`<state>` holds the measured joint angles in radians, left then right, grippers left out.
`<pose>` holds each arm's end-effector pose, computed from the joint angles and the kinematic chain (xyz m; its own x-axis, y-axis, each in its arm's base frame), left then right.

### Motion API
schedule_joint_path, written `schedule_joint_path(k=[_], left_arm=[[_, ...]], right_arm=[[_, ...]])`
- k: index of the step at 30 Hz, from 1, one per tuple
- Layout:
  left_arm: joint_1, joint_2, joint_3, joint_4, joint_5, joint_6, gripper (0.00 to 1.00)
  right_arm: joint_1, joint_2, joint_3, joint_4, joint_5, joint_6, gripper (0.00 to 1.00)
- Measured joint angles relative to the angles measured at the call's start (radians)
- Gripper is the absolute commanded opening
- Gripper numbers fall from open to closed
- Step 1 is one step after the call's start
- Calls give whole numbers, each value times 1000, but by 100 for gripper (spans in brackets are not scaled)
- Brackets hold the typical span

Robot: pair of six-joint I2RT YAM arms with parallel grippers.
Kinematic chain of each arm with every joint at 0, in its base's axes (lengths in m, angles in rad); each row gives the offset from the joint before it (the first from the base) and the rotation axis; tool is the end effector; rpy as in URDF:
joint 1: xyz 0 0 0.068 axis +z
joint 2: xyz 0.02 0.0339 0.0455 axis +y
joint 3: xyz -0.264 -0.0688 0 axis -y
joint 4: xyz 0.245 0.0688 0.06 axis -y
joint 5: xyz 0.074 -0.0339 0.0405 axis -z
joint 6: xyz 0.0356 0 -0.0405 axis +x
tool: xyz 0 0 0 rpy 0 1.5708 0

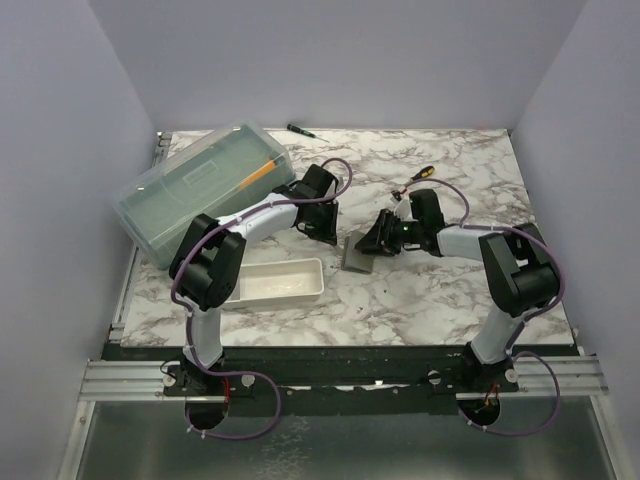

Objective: Put the credit cards into the card holder
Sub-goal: Close the card holder at the center of the board.

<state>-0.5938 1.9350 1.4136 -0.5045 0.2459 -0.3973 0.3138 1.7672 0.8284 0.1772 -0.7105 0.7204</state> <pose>0.3371 -0.2381 0.1974 -0.9040 0.1575 -0.3974 0.3226 0.8613 -0.3925 0.3141 0.1263 0.1405 -0.9438 0.2194 -0.2470 -0.0803 0.5729 0.8157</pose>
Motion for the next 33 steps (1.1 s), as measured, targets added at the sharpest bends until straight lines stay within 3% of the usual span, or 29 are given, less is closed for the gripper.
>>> schedule_joint_path(k=[2, 5, 12, 17, 22, 26, 27, 32, 33], left_arm=[[0, 0, 0, 2, 0, 0, 0], [0, 0, 0, 3, 5, -1, 0], [1, -2, -6, 53, 74, -6, 0], [1, -2, -18, 95, 148, -27, 0], [1, 14, -18, 115, 185, -41, 0], [1, 22, -18, 122, 198, -50, 0], [1, 22, -18, 123, 200, -51, 0], [1, 23, -18, 125, 212, -56, 0], [1, 24, -18, 125, 213, -56, 0]], right_arm=[[5, 8, 7, -2, 8, -5, 32], [11, 17, 15, -13, 22, -13, 23], [20, 46, 38, -31, 52, -21, 16], [23, 71, 55, -25, 49, -13, 17], [29, 84, 70, -15, 38, -5, 34], [34, 62, 70, -25, 49, -5, 37], [34, 53, 70, -36, 61, -6, 35], [39, 18, 70, -102, 126, -27, 2], [39, 19, 70, -112, 138, -31, 1]])
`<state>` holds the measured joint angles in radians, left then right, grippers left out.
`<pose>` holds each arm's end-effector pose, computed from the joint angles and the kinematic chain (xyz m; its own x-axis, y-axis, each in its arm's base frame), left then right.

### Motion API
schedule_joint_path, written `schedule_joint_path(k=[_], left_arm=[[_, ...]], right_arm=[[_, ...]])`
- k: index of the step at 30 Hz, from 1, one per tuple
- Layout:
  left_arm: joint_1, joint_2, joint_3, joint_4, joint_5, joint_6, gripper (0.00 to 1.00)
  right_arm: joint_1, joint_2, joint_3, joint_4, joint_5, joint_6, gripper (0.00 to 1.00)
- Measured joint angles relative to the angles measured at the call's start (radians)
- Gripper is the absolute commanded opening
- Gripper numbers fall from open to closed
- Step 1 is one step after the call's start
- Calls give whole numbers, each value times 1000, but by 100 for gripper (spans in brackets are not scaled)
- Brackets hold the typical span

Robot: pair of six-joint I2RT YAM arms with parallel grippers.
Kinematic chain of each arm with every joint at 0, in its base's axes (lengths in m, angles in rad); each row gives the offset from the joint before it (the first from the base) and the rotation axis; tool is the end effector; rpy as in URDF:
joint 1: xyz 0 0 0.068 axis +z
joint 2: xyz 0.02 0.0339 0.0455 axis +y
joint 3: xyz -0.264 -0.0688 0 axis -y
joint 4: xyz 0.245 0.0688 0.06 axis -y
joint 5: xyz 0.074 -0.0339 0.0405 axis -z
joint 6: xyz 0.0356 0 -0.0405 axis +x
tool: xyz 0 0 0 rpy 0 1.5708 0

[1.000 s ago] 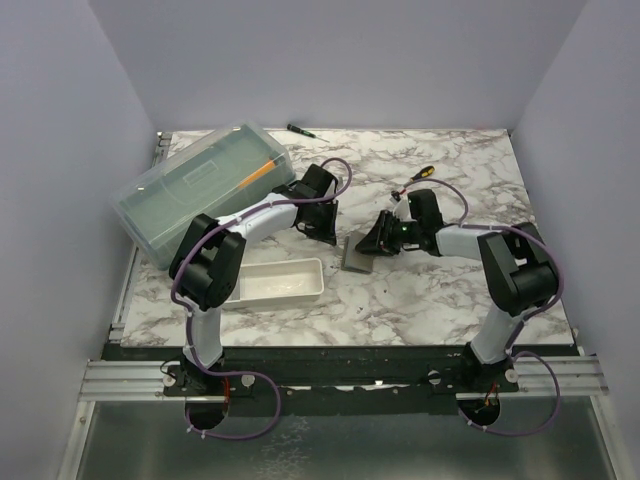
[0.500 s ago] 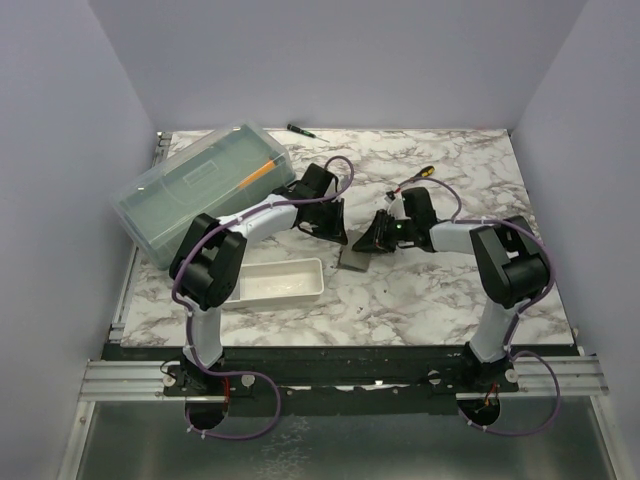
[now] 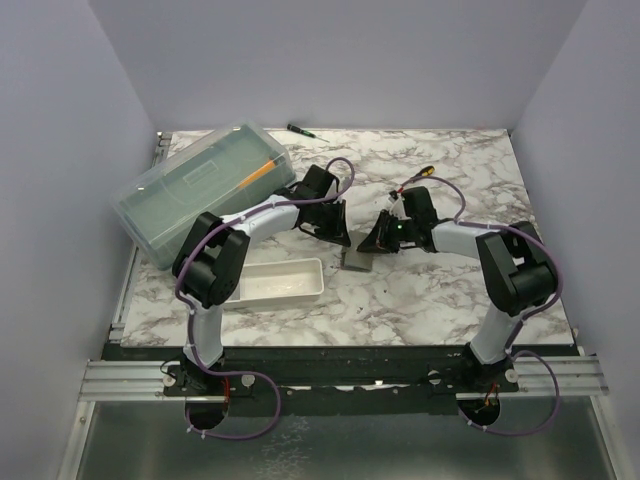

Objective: Put the credit cards into the card holder
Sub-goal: Close the card holder at the center of the board.

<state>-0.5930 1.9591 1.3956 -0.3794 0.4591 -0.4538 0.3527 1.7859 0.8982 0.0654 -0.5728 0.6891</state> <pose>0.3406 -0.2486 0.1920 -0.9174 0.1444 -0.3708 0.3501 0.7357 -0.5798 0.3201 0.1384 0.1431 -0.9354 0.2251 -0.2727 -0.0540 0.6713 0.7392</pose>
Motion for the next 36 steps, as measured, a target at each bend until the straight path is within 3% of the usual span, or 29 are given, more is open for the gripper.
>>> schedule_joint_path(k=[12, 16, 20, 27, 36], left_arm=[[-8, 21, 0, 6, 0, -16, 0], [-16, 31, 0, 13, -8, -24, 0], [-26, 36, 1, 21, -9, -34, 0], [-29, 38, 1, 24, -12, -39, 0], [-29, 39, 13, 18, -32, -60, 0]], right_arm=[[6, 35, 0, 34, -1, 18, 1], [12, 16, 0, 13, 21, 16, 20], [18, -29, 0, -42, 68, 6, 24], [19, -58, 0, -113, 122, -27, 2], [12, -24, -2, -73, 95, -24, 0]])
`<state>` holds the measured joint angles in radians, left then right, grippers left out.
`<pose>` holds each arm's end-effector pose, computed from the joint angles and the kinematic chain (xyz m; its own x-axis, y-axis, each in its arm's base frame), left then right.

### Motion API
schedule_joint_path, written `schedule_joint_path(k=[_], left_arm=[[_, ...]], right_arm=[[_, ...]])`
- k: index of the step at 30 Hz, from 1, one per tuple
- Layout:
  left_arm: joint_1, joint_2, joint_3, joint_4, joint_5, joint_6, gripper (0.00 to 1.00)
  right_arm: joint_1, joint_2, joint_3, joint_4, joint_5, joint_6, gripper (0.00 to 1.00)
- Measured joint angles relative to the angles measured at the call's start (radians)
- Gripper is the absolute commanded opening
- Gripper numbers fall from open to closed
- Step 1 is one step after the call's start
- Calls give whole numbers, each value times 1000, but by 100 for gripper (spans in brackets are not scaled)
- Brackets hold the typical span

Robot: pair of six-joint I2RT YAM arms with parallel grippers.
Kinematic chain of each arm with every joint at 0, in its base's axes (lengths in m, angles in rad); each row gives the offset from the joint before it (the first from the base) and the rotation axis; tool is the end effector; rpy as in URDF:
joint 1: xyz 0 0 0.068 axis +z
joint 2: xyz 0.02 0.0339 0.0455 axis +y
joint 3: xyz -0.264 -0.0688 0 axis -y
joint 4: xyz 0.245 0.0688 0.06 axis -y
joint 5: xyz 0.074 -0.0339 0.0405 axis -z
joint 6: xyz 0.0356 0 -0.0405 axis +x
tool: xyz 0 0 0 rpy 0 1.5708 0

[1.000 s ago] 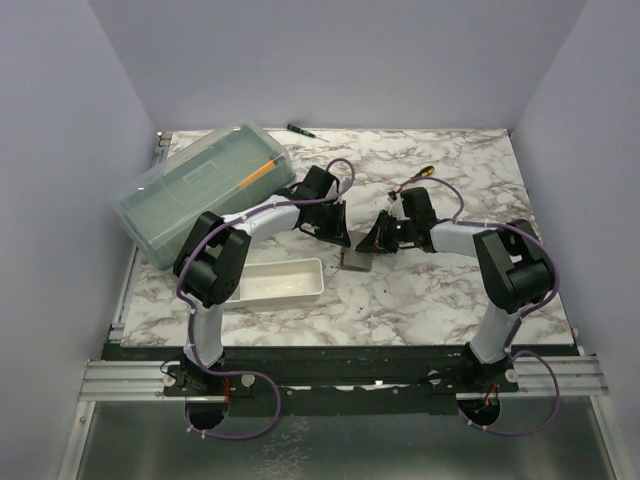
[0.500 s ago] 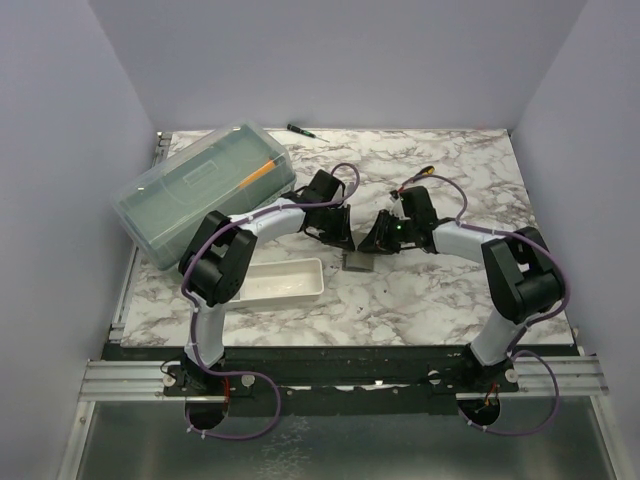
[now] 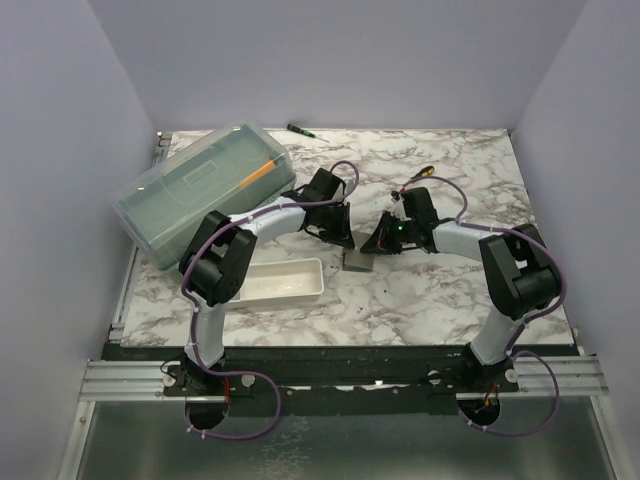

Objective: Put the credit cards into the card holder
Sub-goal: Close the card holder at the center of the board.

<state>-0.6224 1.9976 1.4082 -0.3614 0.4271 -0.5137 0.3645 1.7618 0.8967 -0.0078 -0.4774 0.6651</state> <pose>0.3392 -0.2616 0.1809 -0.9328 0.1188 -0.3404 0.3075 0.7550 -0.5791 0.3142 0.1374 0.1442 -0.9289 0.2322 -0.2884 -0.0244 0.7387 0.6736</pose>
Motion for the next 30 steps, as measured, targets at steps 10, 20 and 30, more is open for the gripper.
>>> schedule_joint_path(k=[10, 20, 30], left_arm=[[-5, 18, 38, -15, -44, -8, 0], [-12, 27, 45, -17, -57, -2, 0], [-42, 59, 117, -85, -122, 45, 0]], right_arm=[[0, 16, -1, 35, -23, 0, 0], [0, 18, -1, 37, -27, 0, 0], [-4, 22, 0, 37, -34, 0, 0]])
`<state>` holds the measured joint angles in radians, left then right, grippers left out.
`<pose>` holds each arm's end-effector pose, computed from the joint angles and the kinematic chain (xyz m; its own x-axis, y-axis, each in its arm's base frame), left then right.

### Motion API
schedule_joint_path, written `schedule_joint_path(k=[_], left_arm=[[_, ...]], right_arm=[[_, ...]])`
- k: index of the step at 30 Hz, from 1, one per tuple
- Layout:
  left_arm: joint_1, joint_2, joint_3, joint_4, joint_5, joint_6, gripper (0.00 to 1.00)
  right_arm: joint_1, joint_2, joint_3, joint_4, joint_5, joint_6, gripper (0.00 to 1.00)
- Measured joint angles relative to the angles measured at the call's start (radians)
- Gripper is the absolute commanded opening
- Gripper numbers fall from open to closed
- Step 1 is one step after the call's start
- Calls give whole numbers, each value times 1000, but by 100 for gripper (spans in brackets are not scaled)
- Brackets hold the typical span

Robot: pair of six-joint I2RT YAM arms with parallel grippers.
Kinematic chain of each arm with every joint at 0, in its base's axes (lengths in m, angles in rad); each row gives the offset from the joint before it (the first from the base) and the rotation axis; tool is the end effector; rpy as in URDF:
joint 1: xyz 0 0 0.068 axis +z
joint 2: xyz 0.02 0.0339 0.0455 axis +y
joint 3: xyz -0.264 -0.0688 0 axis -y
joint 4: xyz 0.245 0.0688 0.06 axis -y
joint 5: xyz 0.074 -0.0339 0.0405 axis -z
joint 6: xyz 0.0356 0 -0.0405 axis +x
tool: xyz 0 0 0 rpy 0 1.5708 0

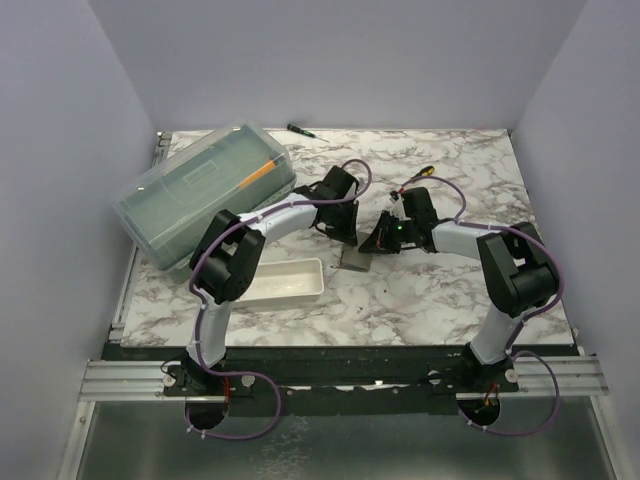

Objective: Put the credit cards into the card holder
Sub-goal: Close the card holder at the center of the board.

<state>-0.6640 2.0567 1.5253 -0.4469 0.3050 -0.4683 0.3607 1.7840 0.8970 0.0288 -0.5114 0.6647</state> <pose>0.3440 -0.2828 0.1850 -0.9079 0.1638 -0.3859 0.3475 0.8088 -0.4743 0.3174 0.1384 0.1400 -0.9318 0.2234 -0.2862 -0.0412 0.7181 0.6948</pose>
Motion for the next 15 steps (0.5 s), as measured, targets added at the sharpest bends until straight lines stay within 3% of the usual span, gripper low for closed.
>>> schedule_joint_path(k=[15], left_arm=[[-72, 15, 62, -80, -169, 113, 0]], right_arm=[[0, 0, 1, -2, 0, -4, 0]])
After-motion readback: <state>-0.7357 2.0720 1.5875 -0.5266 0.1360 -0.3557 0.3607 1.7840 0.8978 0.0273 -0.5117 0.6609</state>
